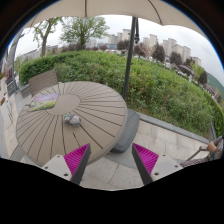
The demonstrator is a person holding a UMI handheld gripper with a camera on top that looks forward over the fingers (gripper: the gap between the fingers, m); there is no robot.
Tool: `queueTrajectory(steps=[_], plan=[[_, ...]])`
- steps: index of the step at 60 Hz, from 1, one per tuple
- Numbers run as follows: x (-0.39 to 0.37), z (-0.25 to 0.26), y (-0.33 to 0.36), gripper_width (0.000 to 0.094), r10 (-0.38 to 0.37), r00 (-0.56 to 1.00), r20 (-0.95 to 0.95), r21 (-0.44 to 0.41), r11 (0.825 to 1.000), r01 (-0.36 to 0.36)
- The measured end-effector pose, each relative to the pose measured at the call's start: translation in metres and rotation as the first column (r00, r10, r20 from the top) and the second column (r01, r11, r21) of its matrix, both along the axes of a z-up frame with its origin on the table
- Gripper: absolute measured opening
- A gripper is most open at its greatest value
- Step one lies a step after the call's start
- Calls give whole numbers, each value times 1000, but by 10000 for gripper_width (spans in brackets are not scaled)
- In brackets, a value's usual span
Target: Arrange mouse
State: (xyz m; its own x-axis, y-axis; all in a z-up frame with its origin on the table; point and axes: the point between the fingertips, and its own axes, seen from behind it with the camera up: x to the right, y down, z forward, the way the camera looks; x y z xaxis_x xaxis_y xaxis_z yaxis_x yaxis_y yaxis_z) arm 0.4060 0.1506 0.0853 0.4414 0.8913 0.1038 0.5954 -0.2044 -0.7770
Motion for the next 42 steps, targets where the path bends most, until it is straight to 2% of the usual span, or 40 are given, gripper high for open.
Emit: queueTrajectory(steps=[16, 23, 32, 42], plan=[[-21, -13, -11, 853, 50, 999, -4, -1, 999, -50], [-30, -15, -29, 854, 94, 995, -16, -12, 996, -94], [-57, -17, -65, 853, 199, 978, -66, -32, 979, -202], [-83, -26, -80, 853, 245, 965, -92, -41, 967, -250]])
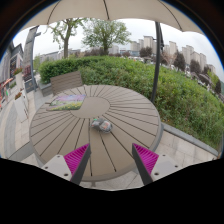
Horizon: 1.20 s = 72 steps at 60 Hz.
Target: Arrange mouse
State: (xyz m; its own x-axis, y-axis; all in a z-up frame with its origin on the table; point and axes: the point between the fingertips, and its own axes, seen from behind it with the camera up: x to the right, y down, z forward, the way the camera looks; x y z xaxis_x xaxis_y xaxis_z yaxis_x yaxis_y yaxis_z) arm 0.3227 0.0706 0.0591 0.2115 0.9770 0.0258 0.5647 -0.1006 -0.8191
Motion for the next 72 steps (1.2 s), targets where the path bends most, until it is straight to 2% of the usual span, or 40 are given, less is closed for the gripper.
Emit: queueTrajectory(steps=[12, 25, 37, 42, 61, 65, 66, 68, 72], plan=[[-42, -25, 1, 852, 12, 1000, -15, -2, 1000, -12], [-97, -57, 10, 852, 72, 997, -16, 23, 997, -72], [-144, -75, 14, 856, 105, 995, -4, -18, 994, -105], [-162, -76, 18, 849, 100, 995, 3, -44, 994, -100], [-204, -78, 35, 825, 84, 996, 41, -52, 995, -82], [-205, -79, 35, 744, 84, 995, 47, -42, 996, -82], [-206, -79, 35, 674, 84, 995, 48, -42, 996, -82], [-206, -80, 34, 425, 84, 995, 57, -44, 996, -81], [-202, -79, 37, 373, 69, 993, 92, -25, 997, -67]])
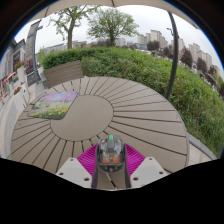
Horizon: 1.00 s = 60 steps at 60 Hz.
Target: Arrange mouse
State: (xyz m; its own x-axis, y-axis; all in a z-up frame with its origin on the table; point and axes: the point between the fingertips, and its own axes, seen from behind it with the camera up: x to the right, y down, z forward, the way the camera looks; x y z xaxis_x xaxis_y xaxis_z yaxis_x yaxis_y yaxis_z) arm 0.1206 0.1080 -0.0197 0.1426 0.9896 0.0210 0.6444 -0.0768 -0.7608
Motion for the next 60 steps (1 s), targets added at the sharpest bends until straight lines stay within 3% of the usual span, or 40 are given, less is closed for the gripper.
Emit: queueTrajectory(steps=[4, 10, 15, 22, 27, 37, 48, 56, 60], plan=[[-2, 7, -7, 357, 12, 1000, 19, -42, 999, -12], [-23, 42, -10, 356, 22, 1000, -11, -4, 1000, -22], [-55, 80, -31, 356, 31, 999, -42, -35, 999, -33], [-121, 127, -85, 356, 48, 993, -103, -78, 995, -56], [-170, 141, -135, 356, 85, 986, -142, -64, 993, -95], [-247, 94, -239, 357, 119, 988, -96, -90, 988, -128], [-275, 17, -275, 388, 109, 994, 14, -36, 993, -109], [-271, 0, -277, 492, 107, 993, 42, -48, 993, -105], [-258, 7, -269, 807, 72, 995, 75, -58, 996, -68]])
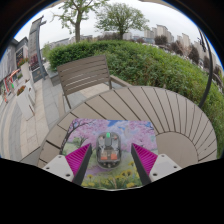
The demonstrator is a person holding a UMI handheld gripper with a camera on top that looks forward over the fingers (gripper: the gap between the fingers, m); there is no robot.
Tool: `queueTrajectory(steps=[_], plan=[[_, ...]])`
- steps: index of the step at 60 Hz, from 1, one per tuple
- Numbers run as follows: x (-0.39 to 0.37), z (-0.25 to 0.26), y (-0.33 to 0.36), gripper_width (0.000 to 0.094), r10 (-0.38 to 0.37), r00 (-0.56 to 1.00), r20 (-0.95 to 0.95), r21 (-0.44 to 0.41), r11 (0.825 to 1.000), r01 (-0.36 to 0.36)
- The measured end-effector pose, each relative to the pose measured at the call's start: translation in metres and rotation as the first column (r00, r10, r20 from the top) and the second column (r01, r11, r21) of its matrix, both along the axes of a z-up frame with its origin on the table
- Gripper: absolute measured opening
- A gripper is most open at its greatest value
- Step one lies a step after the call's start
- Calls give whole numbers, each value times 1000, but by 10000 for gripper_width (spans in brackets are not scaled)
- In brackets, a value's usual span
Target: Arrange mouse
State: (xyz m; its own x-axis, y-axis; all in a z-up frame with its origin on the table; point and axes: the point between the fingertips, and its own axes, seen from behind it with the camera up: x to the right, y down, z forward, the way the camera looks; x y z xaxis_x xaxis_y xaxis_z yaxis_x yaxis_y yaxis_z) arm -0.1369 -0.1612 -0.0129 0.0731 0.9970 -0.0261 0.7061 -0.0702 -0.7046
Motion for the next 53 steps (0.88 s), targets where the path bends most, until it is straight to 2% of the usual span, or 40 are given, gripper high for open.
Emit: queueTrajectory(steps=[1, 3, 7, 12, 18, 24, 31, 37, 53], plan=[[5, 6, 2, 869, -13, 1000, 0, -3, 1000, 13], [13, 17, 4, 821, -26, 1000, -1, -9, 1000, 26], [34, 44, 8, 848, -19, 1000, 0, 2, 1000, 19], [76, 82, 17, 849, -18, 1000, 12, 31, 999, 18], [136, 132, 22, 842, 17, 1000, -5, 57, 998, -17], [195, 161, 34, 841, 22, 1000, 6, 70, 997, -23], [246, 171, 44, 841, 25, 999, 36, 36, 999, -26], [270, 176, 66, 843, 16, 999, 34, 56, 998, -18], [308, 157, 113, 843, 30, 997, 68, 38, 999, -33]])
